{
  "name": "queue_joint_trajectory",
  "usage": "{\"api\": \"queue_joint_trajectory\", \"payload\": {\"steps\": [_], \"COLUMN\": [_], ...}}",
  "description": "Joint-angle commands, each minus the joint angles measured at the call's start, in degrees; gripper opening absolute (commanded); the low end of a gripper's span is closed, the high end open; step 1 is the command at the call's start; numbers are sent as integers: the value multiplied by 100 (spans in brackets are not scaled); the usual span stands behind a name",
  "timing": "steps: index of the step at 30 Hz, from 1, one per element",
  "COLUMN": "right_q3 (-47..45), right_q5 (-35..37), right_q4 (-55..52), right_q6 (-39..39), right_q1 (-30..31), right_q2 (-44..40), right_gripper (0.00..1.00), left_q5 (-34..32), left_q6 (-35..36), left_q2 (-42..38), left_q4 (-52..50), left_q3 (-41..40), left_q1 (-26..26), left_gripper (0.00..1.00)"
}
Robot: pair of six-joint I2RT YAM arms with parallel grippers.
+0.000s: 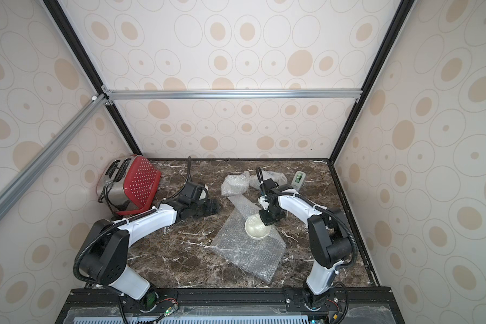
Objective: Wrap bowls in bubble wrap
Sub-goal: Wrap the bowl in bubble wrap.
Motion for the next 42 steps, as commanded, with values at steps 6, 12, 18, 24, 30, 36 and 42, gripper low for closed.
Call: {"api": "queue_joint_trajectory", "payload": {"steps": [6,12,18,24,30,36,42], "right_q3": [546,596,316,133,163,150,143], "right_q5": [-780,-518,-424,-430,-387,-358,-293], "right_q4": [-252,-433,-648,-572,-570,-550,-559], "right_q6": [-517,-360,28,116,116,125,120], "right_q1": [261,192,-76,-273,-315,-325,-325], "right_q2": [341,344,-21,-113,-86,-87,-112], "right_gripper": [0,0,0,0,0,0,0], "left_q5": [484,1035,1047,1040,895,674,519], "left_q6": [195,-397,-553,-600,-769,-1044,-1159], "left_q2": [317,939,1320,1779,1937,1903,2037], "left_q4": [367,1177,1267,1237,1247,1324,1353], "left_q3": [411,573,1034,1522,1707,1574,1600], "left_q1": [380,410,330,149,-57,-233,-284], "left_gripper": [82,80,80,80,75,65,55]}}
